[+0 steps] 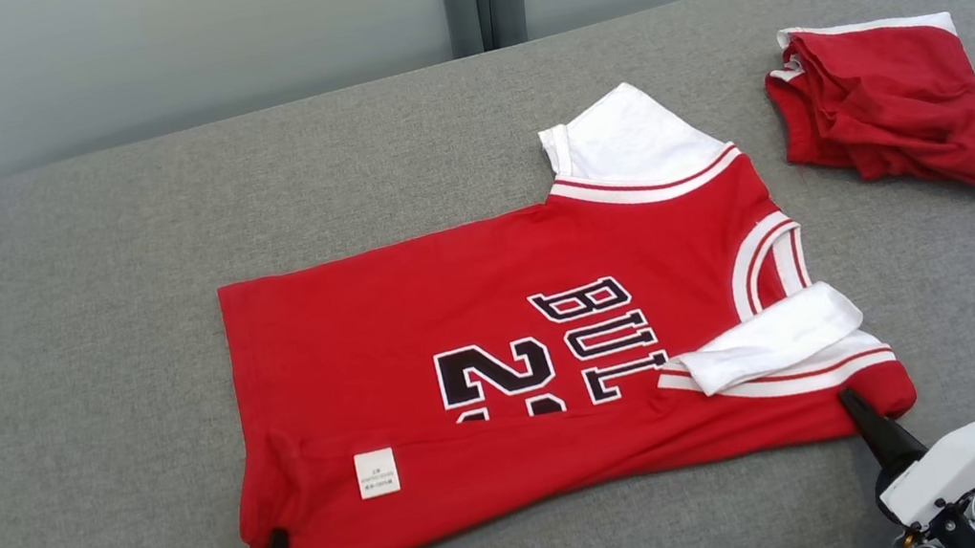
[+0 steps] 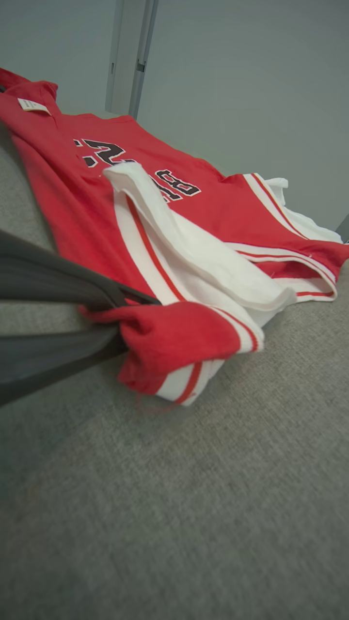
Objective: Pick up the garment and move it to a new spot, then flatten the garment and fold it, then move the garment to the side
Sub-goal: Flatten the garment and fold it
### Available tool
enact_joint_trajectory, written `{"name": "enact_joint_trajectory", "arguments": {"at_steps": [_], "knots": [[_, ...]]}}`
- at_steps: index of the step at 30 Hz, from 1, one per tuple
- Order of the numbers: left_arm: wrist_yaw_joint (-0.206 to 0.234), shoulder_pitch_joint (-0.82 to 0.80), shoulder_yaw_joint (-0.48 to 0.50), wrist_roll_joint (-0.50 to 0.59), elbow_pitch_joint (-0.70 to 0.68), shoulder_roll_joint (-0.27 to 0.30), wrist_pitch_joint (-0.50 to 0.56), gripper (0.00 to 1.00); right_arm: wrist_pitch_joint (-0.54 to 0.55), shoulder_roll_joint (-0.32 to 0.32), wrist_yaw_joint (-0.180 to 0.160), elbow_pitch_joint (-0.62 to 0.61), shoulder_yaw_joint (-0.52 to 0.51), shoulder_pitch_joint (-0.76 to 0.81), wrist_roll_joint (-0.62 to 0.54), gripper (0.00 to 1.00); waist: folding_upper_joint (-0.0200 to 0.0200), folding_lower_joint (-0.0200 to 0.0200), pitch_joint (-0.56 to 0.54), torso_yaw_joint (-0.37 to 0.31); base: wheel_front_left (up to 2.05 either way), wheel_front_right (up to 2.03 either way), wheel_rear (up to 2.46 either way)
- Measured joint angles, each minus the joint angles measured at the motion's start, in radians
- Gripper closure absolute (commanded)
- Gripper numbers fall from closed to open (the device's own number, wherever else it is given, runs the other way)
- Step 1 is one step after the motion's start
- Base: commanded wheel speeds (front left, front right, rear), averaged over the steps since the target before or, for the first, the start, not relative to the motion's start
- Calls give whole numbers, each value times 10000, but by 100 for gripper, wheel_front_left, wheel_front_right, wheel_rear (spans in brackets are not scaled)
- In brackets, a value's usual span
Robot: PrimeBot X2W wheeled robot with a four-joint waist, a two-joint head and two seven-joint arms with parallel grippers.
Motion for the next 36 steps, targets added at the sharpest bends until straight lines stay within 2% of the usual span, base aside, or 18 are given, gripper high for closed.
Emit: {"name": "enact_joint_trajectory", "arguments": {"at_steps": [4, 5, 6, 7, 8, 9, 12, 19, 26, 32, 36], "knots": [[190, 159, -94, 52, -192, 19, 128, 100, 84, -130, -2, -111, 23, 50, -4, 100, 0, 0, -4, -18, 0, 0, 0], [272, 177, -128, 155, -215, 46, 128, 100, 115, -136, -17, -113, 25, 51, -8, 82, 0, 0, -3, -19, 0, 0, 0], [334, 193, -146, 219, -255, 71, 142, 100, 171, -144, -31, -113, 25, 58, -10, 57, 0, 0, -2, -21, 0, 0, 0], [408, 196, -167, 234, -309, 92, 159, 62, 171, -157, -46, -130, 23, 79, -15, 0, 0, 0, -1, -23, 0, 0, 0], [454, 198, -180, 272, -380, 119, 157, 15, 171, -199, -113, -161, 15, 124, -36, 0, 0, 0, 0, -27, 0, 0, 0], [495, 199, -188, 280, -443, 150, 159, 0, 169, -253, -128, -190, -12, 186, -36, 0, 0, 0, 2, -33, 0, 0, 0], [685, 212, -194, 401, -579, 320, 157, 0, 153, -518, -259, -324, -167, 258, -109, 0, 0, 0, 16, -60, 0, 0, 0], [1256, 218, -29, 1170, -974, 1160, 69, 0, 23, -1308, -640, -811, -383, 145, -677, 0, 0, 0, 156, -138, 0, 0, 0], [1509, -706, -173, 2192, -1306, 1894, 188, 0, 230, -1919, -663, -1421, -217, -866, -1304, 0, 0, 0, 420, -122, 0, 0, 0], [1666, -2203, -736, 2811, -1354, 2006, 813, 0, 999, -2360, -755, -1841, 414, -2173, -2090, 0, 0, 0, 807, -64, 0, 0, 0], [1755, -3308, -1009, 2834, -892, 1806, 1377, 0, 1555, -2466, -821, -2052, 871, -3105, -2587, 0, 0, 0, 1222, -12, 0, 0, 0]]}}
